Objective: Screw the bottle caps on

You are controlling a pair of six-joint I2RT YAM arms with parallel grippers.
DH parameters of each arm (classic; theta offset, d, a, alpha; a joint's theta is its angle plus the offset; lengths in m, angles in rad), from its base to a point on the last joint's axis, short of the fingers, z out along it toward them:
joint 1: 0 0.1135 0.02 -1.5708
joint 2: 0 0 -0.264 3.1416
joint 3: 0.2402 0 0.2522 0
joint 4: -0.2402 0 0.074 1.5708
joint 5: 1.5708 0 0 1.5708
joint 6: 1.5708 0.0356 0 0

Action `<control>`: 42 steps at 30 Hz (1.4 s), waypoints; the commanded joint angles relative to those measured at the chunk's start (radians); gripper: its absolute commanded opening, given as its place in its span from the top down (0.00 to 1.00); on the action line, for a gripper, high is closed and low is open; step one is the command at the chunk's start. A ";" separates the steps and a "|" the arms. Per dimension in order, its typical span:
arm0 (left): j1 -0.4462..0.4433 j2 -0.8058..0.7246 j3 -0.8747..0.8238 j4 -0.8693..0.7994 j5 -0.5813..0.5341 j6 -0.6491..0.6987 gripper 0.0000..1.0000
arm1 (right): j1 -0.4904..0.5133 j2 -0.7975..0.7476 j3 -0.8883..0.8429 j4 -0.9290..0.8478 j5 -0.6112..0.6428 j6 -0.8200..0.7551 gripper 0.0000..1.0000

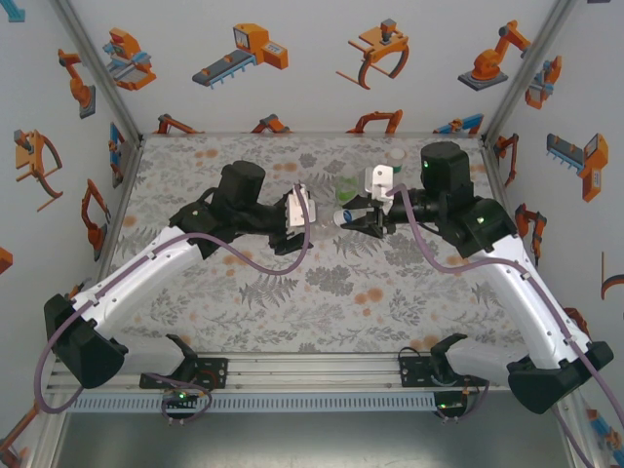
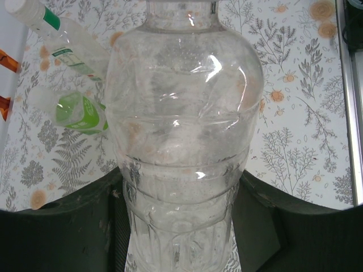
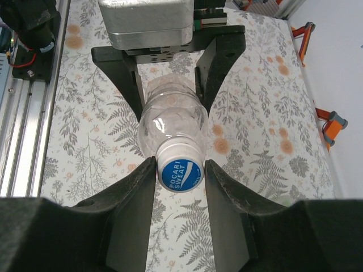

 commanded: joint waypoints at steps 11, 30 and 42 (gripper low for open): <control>0.000 0.003 -0.008 0.082 -0.010 -0.022 1.00 | 0.010 -0.010 -0.038 0.123 0.124 0.392 1.00; 0.001 0.116 0.035 0.174 -0.034 -0.056 1.00 | 0.027 -0.062 -0.265 0.124 0.621 2.114 1.00; 0.000 0.092 0.020 0.154 -0.015 -0.044 1.00 | 0.027 -0.027 -0.085 0.027 0.664 1.727 0.76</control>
